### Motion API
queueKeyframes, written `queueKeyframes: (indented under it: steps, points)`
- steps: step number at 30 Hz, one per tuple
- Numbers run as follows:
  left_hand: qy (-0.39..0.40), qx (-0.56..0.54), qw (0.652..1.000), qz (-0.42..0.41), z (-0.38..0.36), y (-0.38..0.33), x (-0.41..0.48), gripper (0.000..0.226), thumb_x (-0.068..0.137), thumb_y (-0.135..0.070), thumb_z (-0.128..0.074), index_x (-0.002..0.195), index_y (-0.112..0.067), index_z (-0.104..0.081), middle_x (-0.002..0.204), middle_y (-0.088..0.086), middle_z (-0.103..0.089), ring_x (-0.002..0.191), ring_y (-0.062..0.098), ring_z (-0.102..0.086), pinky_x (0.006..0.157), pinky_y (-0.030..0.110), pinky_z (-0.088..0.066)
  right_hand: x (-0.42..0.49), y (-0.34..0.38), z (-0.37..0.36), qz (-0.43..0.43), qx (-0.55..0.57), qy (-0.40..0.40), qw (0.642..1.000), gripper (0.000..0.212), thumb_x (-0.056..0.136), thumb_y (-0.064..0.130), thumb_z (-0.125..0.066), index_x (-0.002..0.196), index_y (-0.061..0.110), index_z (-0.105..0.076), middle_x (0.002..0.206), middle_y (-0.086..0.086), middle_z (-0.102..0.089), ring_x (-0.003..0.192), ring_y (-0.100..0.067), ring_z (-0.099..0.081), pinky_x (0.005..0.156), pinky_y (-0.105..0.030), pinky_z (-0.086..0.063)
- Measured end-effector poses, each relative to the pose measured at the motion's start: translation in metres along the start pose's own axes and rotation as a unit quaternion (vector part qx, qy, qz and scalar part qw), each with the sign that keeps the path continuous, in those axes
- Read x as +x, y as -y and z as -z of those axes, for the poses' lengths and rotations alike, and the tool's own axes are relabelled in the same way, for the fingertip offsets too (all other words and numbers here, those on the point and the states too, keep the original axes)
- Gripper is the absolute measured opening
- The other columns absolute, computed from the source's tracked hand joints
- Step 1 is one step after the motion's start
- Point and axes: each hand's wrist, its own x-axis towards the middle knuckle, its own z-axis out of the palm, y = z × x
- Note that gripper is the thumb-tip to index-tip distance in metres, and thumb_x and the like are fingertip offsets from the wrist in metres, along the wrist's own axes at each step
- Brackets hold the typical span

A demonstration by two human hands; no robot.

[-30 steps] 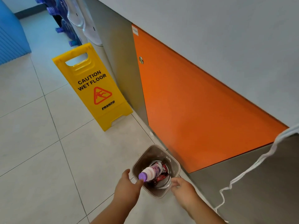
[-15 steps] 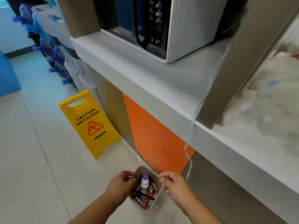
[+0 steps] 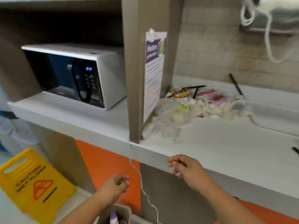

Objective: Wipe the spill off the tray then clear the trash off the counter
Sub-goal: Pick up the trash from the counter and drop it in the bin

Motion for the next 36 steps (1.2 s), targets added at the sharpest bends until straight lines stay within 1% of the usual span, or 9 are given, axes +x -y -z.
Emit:
queueKeyframes:
  steps: [4,8,14,19,22,26,30,32,36]
  points:
    - [0.031,0.037,0.997,-0.067,-0.024,-0.039,0.004,0.019,0.093,-0.012,-0.056,0.110,-0.017,-0.059,0.096,0.005,-0.065,0.081,0.014,-0.061,0.054,0.006,-0.041,-0.028,-0.015,0.057,-0.023,0.020,-0.082,0.996,0.023,0.095,0.009,-0.049,0.094,0.021,-0.068,0.093,0.002,-0.070,0.075,-0.012,-0.065,0.066,-0.022,-0.049]
    - [0.055,0.058,0.990,-0.119,-0.051,-0.084,0.008,0.014,0.090,-0.019,-0.061,0.102,-0.027,-0.063,0.100,0.004,-0.069,0.093,0.016,-0.065,0.073,0.014,-0.046,-0.043,-0.033,0.106,-0.046,0.052,-0.154,0.986,0.022,0.095,0.010,-0.049,0.095,0.020,-0.069,0.093,0.001,-0.070,0.078,-0.016,-0.065,0.067,-0.023,-0.048]
    - [0.096,0.025,0.980,-0.171,-0.109,-0.156,0.020,0.018,0.091,-0.016,-0.058,0.105,-0.026,-0.063,0.100,0.002,-0.070,0.087,0.008,-0.067,0.064,0.006,-0.043,-0.044,-0.064,0.184,-0.058,0.070,-0.219,0.971,0.023,0.095,0.012,-0.049,0.094,0.022,-0.070,0.093,0.003,-0.070,0.082,-0.017,-0.065,0.068,-0.025,-0.047]
    - [0.108,0.019,0.978,-0.178,-0.167,-0.205,0.035,0.022,0.092,-0.016,-0.053,0.105,-0.032,-0.062,0.100,-0.008,-0.070,0.087,0.002,-0.067,0.072,0.013,-0.044,-0.030,-0.095,0.253,-0.066,0.032,-0.222,0.972,0.023,0.093,0.015,-0.051,0.089,0.028,-0.070,0.091,0.007,-0.070,0.079,-0.013,-0.066,0.071,-0.027,-0.050]
    - [0.109,0.022,0.977,-0.181,-0.203,-0.230,0.043,0.022,0.093,-0.017,-0.052,0.104,-0.032,-0.062,0.099,-0.009,-0.071,0.087,0.001,-0.066,0.073,0.015,-0.044,-0.022,-0.118,0.295,-0.050,-0.078,-0.260,0.961,0.020,0.093,0.019,-0.053,0.090,0.032,-0.067,0.094,0.014,-0.067,0.083,-0.007,-0.061,0.071,-0.023,-0.045]
    - [0.119,0.019,0.977,-0.176,-0.248,-0.256,0.050,0.022,0.094,-0.016,-0.050,0.104,-0.032,-0.062,0.099,-0.008,-0.071,0.086,-0.002,-0.065,0.068,0.009,-0.042,-0.018,-0.158,0.350,-0.053,-0.332,-0.337,0.879,0.020,0.089,0.021,-0.057,0.106,0.024,-0.066,0.104,0.005,-0.061,0.098,-0.019,-0.053,0.079,-0.033,-0.046]
    - [0.137,0.019,0.976,-0.167,-0.288,-0.275,0.054,0.023,0.093,-0.015,-0.052,0.105,-0.032,-0.063,0.098,-0.010,-0.071,0.087,-0.001,-0.065,0.072,0.011,-0.042,-0.026,-0.184,0.383,-0.137,-0.462,-0.293,0.826,0.027,0.088,0.038,-0.053,0.113,0.029,-0.056,0.107,0.007,-0.057,0.099,-0.017,-0.050,0.072,-0.029,-0.046]
    - [0.149,0.026,0.974,-0.171,-0.305,-0.285,0.055,0.022,0.093,-0.017,-0.052,0.104,-0.032,-0.063,0.098,-0.010,-0.071,0.086,-0.002,-0.065,0.071,0.008,-0.042,-0.027,-0.191,0.387,-0.149,-0.469,-0.259,0.831,0.023,0.089,0.039,-0.050,0.109,0.028,-0.055,0.101,0.008,-0.058,0.095,-0.015,-0.053,0.072,-0.028,-0.048]
    - [0.184,0.050,0.963,-0.189,-0.330,-0.306,0.057,0.022,0.093,-0.016,-0.052,0.105,-0.031,-0.062,0.100,-0.008,-0.070,0.086,-0.002,-0.064,0.070,0.006,-0.042,-0.025,-0.194,0.384,-0.106,-0.357,-0.270,0.888,0.012,0.088,0.031,-0.056,0.098,0.026,-0.061,0.088,0.007,-0.058,0.081,-0.012,-0.056,0.068,-0.025,-0.046]
